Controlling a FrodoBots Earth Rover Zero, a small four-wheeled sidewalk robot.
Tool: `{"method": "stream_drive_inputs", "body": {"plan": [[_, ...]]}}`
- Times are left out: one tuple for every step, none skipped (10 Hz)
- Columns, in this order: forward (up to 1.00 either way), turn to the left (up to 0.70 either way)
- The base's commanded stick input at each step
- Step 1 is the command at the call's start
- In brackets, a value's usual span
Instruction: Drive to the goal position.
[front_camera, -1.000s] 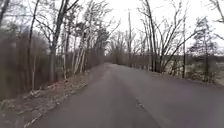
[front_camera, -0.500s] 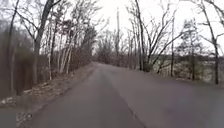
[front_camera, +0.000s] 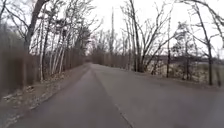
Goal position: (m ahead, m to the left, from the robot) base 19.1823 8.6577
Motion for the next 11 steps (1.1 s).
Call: {"method": "stream_drive_inputs", "body": {"plan": [[0.7, 0.0], [0.7, 0.0], [0.7, 0.0], [0.7, 0.0], [0.7, 0.0], [0.7, 0.0], [0.7, 0.0], [0.7, 0.0], [0.7, 0.0], [0.7, 0.0], [0.7, 0.0]]}}
